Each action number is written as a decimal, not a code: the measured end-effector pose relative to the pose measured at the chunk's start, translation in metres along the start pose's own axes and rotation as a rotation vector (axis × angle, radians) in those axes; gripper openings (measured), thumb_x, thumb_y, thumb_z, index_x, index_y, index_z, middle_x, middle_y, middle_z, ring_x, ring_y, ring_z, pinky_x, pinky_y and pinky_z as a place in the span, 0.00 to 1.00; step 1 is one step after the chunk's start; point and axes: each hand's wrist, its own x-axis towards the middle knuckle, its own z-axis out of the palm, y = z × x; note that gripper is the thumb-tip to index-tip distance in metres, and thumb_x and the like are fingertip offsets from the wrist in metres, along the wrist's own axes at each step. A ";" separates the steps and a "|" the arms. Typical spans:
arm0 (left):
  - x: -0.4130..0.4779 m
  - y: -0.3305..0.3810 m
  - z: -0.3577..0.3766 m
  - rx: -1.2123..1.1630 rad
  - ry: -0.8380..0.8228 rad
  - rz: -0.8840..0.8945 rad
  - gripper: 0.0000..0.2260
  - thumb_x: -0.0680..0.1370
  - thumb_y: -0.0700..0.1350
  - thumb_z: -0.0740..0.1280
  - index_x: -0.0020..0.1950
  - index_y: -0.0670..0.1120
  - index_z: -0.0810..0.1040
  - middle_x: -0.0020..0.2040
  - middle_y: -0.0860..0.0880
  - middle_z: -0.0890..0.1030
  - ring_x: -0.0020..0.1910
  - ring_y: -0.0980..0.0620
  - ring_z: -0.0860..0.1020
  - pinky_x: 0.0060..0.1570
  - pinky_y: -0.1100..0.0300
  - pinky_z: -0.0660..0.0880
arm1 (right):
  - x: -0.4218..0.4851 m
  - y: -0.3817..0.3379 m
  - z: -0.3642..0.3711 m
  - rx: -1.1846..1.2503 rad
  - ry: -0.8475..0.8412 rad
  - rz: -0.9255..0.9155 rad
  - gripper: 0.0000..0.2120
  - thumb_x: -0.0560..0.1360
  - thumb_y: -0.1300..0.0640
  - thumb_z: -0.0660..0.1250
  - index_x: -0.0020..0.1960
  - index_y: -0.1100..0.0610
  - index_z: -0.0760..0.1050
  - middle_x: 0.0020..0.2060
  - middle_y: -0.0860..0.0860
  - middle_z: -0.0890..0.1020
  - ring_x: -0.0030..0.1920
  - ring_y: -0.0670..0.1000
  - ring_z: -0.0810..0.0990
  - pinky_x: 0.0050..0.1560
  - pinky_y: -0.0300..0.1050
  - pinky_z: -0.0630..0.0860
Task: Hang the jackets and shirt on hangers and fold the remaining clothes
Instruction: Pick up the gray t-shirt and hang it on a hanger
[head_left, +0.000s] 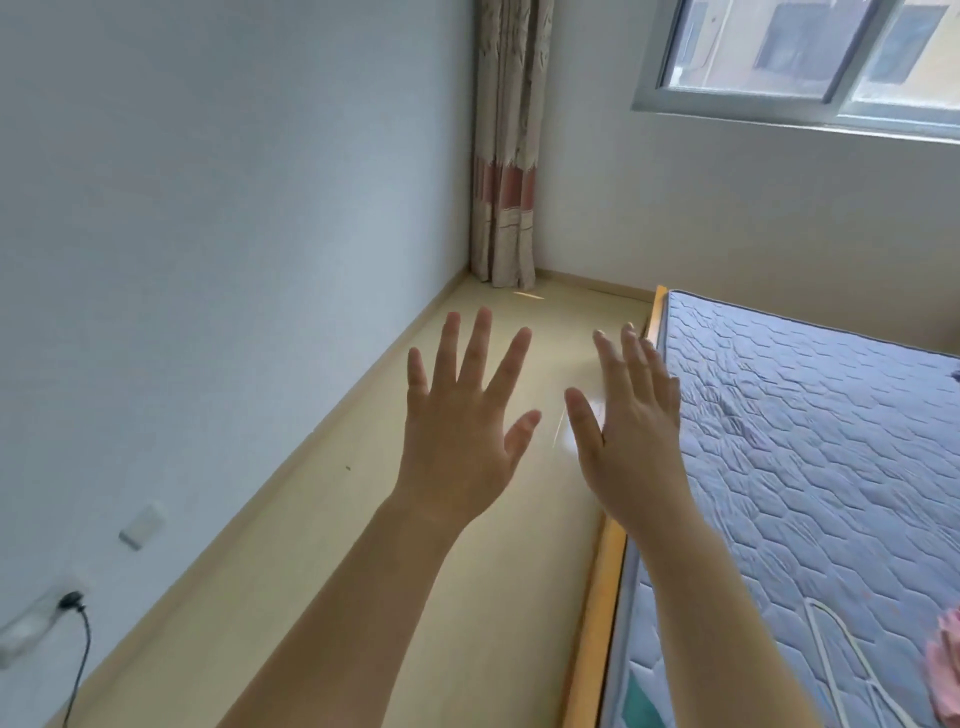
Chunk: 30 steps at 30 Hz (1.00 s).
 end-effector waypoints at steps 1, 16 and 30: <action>0.005 -0.017 0.002 0.003 0.011 -0.009 0.30 0.79 0.62 0.47 0.79 0.52 0.50 0.79 0.44 0.52 0.77 0.41 0.50 0.69 0.39 0.47 | 0.009 -0.011 0.012 0.006 -0.007 -0.004 0.32 0.77 0.38 0.45 0.77 0.52 0.56 0.77 0.53 0.55 0.77 0.54 0.49 0.74 0.55 0.46; 0.202 -0.139 0.136 -0.050 -0.008 0.072 0.29 0.78 0.61 0.49 0.78 0.51 0.51 0.78 0.43 0.54 0.77 0.40 0.52 0.68 0.34 0.54 | 0.212 0.011 0.165 0.010 0.026 0.037 0.31 0.78 0.39 0.46 0.78 0.52 0.52 0.77 0.54 0.54 0.77 0.54 0.47 0.75 0.60 0.50; 0.534 -0.162 0.336 -0.130 -0.124 0.094 0.31 0.78 0.63 0.47 0.78 0.51 0.51 0.78 0.43 0.51 0.77 0.40 0.49 0.69 0.35 0.54 | 0.524 0.170 0.294 -0.248 -0.035 0.124 0.32 0.77 0.36 0.44 0.78 0.49 0.52 0.78 0.52 0.50 0.77 0.57 0.45 0.73 0.60 0.43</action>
